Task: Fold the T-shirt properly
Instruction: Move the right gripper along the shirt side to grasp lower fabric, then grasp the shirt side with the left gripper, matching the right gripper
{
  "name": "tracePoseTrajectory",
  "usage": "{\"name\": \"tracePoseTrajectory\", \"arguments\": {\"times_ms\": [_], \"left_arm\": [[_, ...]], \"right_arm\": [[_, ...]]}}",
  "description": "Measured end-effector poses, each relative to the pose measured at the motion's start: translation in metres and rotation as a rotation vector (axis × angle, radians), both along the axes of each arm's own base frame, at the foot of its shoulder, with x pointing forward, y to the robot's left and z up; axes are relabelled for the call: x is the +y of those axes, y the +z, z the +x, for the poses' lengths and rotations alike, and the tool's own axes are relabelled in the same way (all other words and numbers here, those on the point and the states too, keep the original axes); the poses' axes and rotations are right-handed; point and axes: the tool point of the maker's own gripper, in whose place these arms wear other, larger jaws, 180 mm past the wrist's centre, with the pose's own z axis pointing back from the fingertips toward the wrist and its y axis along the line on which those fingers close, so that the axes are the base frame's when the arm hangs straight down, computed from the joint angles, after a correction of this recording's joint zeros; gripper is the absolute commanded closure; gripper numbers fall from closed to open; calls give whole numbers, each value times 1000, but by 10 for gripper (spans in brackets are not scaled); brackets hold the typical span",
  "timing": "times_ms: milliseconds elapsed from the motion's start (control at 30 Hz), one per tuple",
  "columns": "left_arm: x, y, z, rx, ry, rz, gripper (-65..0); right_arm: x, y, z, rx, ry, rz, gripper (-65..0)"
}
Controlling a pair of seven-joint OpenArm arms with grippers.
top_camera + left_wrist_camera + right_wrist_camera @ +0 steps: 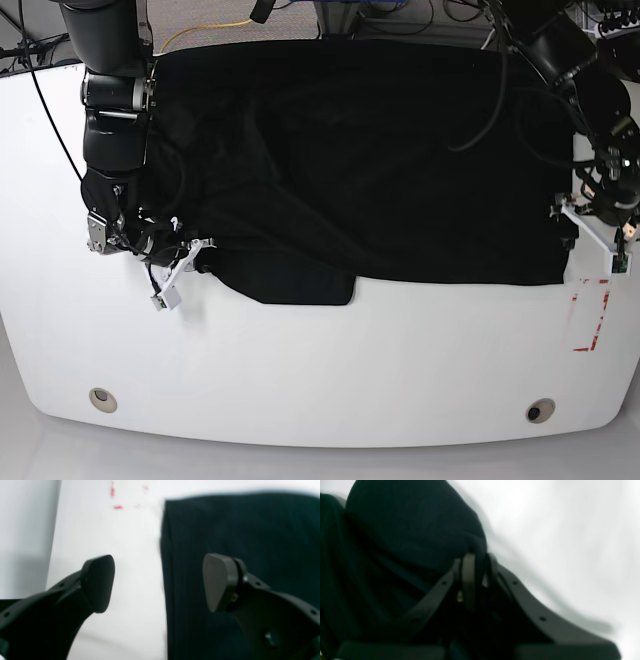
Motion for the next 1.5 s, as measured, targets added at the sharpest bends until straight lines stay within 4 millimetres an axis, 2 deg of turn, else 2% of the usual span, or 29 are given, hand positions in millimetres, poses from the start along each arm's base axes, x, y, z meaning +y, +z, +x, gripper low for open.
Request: {"name": "tracePoseTrajectory", "arguments": {"times_ms": [300,533,667,800,1067,1133,1267,1300,1333,1500], "left_arm": [[19,-32,48,-38,51,-174,-522],[17,-67,61,-11,54,-272,-522],[6,-82,74,-8,7,-279,-522],[1,-100,75,14,40,-296,-522],[-3,-105,87,-34,44,-342,-510],[-3,-107,88,-39,49,-354,-450],[-7,-110,89,-20,32,-337,-142],[-8,-111,89,-14,20,-328,-47],[-10,-112,89,-5,10,-321,0],[-23,-112,95,-6,-36,-302,0]], "right_arm": [[-1,0,0,1,-1,-2,-44],[-1,0,0,1,-1,-2,-44],[-1,0,0,1,-1,-1,-44],[-1,0,0,2,-1,-1,-44],[-2,0,0,2,-3,-1,-43],[-2,0,0,2,-3,-2,-41],[-6,3,1,-4,-3,-12,-41],[-7,5,1,-10,2,-20,-41],[-10,6,0,-12,9,-39,-41],[-13,24,6,-63,34,-79,-41]]}}
